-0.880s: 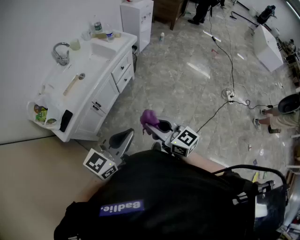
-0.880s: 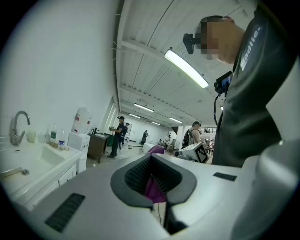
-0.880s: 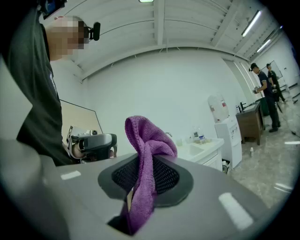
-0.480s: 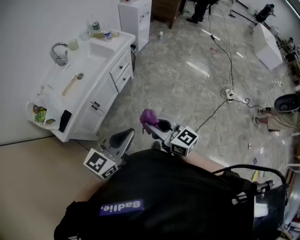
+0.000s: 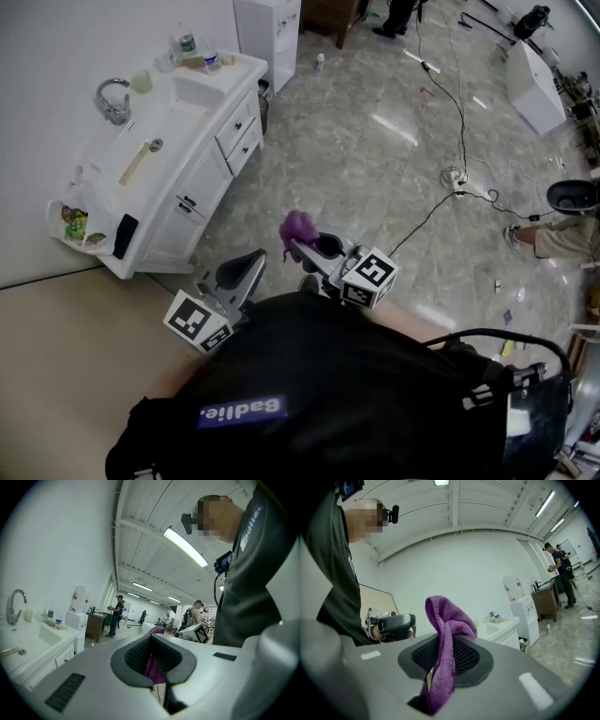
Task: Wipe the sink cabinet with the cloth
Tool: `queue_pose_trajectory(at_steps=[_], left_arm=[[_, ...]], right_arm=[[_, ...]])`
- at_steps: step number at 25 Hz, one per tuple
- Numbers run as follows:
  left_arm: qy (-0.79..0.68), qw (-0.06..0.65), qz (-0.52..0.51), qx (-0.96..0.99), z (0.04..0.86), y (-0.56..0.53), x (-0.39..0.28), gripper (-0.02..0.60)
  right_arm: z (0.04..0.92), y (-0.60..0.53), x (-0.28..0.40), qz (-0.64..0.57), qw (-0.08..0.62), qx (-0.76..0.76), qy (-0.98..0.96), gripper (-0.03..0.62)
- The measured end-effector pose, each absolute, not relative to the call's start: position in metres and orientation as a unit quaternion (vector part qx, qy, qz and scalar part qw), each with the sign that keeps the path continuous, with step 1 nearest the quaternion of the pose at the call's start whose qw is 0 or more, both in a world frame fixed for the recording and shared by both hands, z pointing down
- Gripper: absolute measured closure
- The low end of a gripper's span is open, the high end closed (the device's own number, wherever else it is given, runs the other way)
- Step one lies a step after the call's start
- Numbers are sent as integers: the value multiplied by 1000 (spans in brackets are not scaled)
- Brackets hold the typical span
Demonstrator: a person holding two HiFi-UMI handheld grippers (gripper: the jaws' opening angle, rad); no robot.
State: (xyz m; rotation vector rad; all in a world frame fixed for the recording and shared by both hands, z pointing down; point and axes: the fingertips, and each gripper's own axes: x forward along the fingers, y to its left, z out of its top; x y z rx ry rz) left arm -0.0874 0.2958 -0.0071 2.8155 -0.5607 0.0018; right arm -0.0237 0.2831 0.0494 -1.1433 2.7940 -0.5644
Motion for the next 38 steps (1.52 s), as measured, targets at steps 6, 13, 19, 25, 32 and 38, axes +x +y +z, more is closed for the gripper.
queue_pose_trajectory(at_steps=[6, 13, 19, 25, 32, 38], left_arm=[[-186, 135, 12, 973, -9, 290, -66, 577], [-181, 132, 32, 974, -4, 275, -28, 577], [-184, 130, 46, 973, 0, 262, 11, 577], [-187, 118, 41, 974, -4, 246, 30, 577], [-187, 114, 27, 975, -5, 217, 15, 577], [-172, 122, 3, 978, 4, 149, -28, 577]], right_arm=[[48, 278, -3, -192, 52, -377, 904, 523], [58, 265, 37, -200, 57, -385, 899, 523], [68, 254, 75, -210, 62, -380, 899, 523], [76, 239, 98, -219, 58, -379, 897, 523], [79, 211, 84, -222, 42, -378, 898, 523], [90, 148, 46, -224, 17, -401, 888, 523]])
